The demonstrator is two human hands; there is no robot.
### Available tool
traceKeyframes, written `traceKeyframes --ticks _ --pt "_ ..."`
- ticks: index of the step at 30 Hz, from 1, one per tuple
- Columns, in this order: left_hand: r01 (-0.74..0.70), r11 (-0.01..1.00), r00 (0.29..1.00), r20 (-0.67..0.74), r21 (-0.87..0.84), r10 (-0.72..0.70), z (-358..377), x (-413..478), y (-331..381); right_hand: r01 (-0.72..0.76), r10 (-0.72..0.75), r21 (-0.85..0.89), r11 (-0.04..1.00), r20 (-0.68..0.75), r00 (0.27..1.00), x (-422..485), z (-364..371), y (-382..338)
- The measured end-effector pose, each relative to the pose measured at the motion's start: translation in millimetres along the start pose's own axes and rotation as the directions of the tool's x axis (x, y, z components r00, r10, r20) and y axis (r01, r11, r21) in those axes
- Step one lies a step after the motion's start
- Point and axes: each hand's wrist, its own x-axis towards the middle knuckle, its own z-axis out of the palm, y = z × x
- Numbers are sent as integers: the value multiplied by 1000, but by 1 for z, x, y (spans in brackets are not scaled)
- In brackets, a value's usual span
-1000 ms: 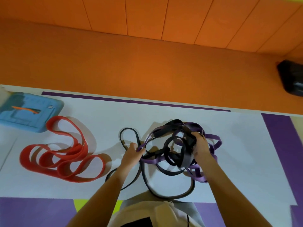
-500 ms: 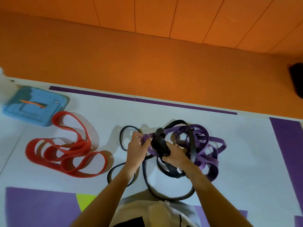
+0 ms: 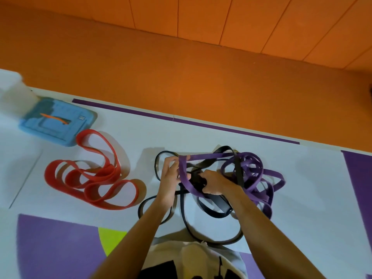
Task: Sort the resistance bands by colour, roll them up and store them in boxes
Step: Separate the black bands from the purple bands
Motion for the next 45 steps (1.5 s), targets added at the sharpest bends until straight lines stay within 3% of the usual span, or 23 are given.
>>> traceKeyframes --ticks 2,4,5,7,8,9,12,13,15,17,19,21,23,26,28,31,34,38,41,45 --pt "20 1000 995 98 15 -22 -7 5 3 -45 51 145 988 -40 998 5 1 -4" --pt "45 993 983 173 112 -64 -19 8 5 -31 123 547 836 -132 984 7 3 -10" --pt "53 988 974 211 145 -83 -25 8 5 25 165 754 657 -176 971 8 2 -12" --pt "83 982 956 265 168 -125 -34 8 3 135 176 961 239 -180 968 9 0 -15" --pt "103 980 945 290 171 -150 -38 7 1 150 142 985 88 -161 977 7 -1 -16" --pt "126 975 932 314 184 -179 -39 7 1 157 117 987 26 -159 980 5 -1 -17" --pt "128 941 898 366 312 -244 -34 8 2 166 166 960 224 -206 964 -1 1 -15" --pt "93 927 890 388 362 -241 -27 7 4 140 164 967 212 -176 971 -4 3 -13" --pt "-94 877 880 450 472 -148 -11 7 6 77 106 971 225 -103 989 -10 5 -13" --pt "-323 744 840 539 584 -58 7 7 4 109 93 950 292 -141 986 -18 8 -10" --pt "-404 643 848 530 651 -3 16 9 -2 165 161 950 264 -213 964 -25 11 -5" --pt "-444 584 884 440 679 160 11 15 -9 189 299 946 262 -266 916 -33 13 1" --pt "-466 410 885 412 784 218 4 25 -18 216 401 959 185 -274 874 -41 16 10" --pt "-359 196 894 396 913 -211 3 37 -31 342 441 936 -86 -272 855 -61 19 26" --pt "-337 112 872 355 935 -338 6 40 -39 417 414 899 -135 -331 848 -77 19 38" --pt "-305 156 906 337 939 -256 7 45 -48 449 409 893 4 -411 815 -95 21 50" --pt "-278 192 945 304 941 -119 5 48 -52 467 548 876 121 -452 704 -106 23 62" --pt "-226 163 974 221 960 51 -10 47 -50 509 636 846 161 -483 602 -125 19 74" --pt "-206 340 971 150 917 183 -23 50 -45 507 658 837 209 -503 560 -139 12 82" --pt "-83 647 958 -117 758 260 -39 53 -31 510 697 838 193 -483 530 -147 8 93"
